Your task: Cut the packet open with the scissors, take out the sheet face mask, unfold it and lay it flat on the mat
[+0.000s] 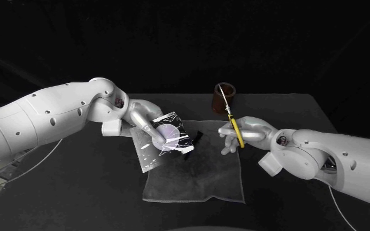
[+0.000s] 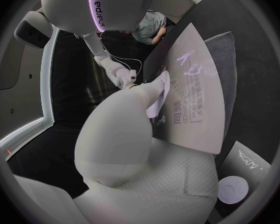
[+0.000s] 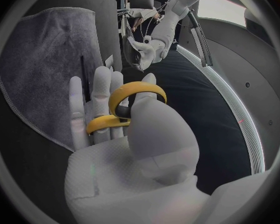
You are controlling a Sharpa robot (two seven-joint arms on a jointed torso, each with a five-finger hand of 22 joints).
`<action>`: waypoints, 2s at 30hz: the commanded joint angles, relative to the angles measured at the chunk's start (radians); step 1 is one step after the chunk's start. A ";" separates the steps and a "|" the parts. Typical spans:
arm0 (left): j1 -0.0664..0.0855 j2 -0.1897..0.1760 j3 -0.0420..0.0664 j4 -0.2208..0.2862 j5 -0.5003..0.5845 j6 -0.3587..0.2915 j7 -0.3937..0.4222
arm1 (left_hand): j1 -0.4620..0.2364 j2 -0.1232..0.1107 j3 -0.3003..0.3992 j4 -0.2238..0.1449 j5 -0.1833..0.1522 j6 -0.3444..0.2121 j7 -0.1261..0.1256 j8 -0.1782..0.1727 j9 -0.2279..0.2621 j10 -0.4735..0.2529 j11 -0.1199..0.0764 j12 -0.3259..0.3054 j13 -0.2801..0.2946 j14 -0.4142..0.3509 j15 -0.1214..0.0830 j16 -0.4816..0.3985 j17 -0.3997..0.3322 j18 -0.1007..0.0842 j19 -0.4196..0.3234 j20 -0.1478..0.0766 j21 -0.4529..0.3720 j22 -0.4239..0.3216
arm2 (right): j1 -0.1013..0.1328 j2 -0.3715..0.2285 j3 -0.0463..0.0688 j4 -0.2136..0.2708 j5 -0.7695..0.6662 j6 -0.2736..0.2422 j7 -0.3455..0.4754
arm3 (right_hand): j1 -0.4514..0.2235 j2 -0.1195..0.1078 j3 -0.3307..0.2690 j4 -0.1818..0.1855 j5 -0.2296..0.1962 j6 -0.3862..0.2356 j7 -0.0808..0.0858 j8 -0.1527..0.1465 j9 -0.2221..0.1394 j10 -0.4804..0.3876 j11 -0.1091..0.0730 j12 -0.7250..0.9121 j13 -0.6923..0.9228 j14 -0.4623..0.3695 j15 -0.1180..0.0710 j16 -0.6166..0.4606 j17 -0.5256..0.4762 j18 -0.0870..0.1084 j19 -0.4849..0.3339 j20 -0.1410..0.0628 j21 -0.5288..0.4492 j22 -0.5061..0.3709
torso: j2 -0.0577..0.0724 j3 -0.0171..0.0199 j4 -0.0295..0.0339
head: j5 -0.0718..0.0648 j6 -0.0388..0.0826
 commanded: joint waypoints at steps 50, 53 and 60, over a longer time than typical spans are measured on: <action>0.000 -0.006 0.001 0.015 0.008 -0.003 0.019 | -0.003 0.009 0.004 -0.008 0.004 0.004 0.001 0.001 0.042 0.007 -0.006 0.002 0.003 -0.005 -0.003 0.002 0.004 0.011 -0.002 0.002 0.001 -0.001 | 0.128 -0.011 0.001 -0.129 -0.436 0.004 -0.064 | 0.357 0.159 0.111 -0.206 0.005 0.030 0.102 -0.380 -0.280 -0.082 0.080 -0.371 -0.264 -0.152 0.085 -0.296 -0.124 0.089 -0.117 0.070 -0.106 -0.050 | 0.001 -0.0011 0.0001 | -0.028 0.034; 0.000 -0.005 0.001 0.015 0.008 -0.002 0.018 | -0.003 0.009 0.004 -0.008 0.004 0.004 0.001 0.001 0.042 0.007 -0.006 0.002 0.003 -0.005 -0.003 0.002 0.004 0.011 -0.002 0.002 0.001 -0.001 | 0.157 -0.001 0.001 -0.167 -0.525 0.009 -0.102 | 0.361 0.159 0.133 -0.252 0.006 0.045 0.108 -0.402 -0.319 -0.080 0.085 -0.383 -0.287 -0.147 0.087 -0.323 -0.153 0.088 -0.119 0.070 -0.101 -0.045 | 0.001 -0.0008 0.0003 | -0.029 0.037; 0.000 -0.003 0.001 0.017 0.008 0.001 0.018 | -0.004 0.009 0.004 -0.009 0.004 0.004 0.001 0.001 0.044 0.007 -0.006 0.003 0.004 -0.005 -0.003 0.003 0.005 0.012 -0.002 0.002 0.002 0.000 | 0.209 0.025 0.001 -0.238 -0.693 0.047 -0.175 | 0.308 0.159 0.131 -0.317 0.002 0.066 0.109 -0.421 -0.367 -0.082 0.089 -0.391 -0.316 -0.146 0.094 -0.357 -0.194 0.088 -0.123 0.072 -0.095 -0.040 | 0.001 -0.0013 0.0009 | -0.034 0.042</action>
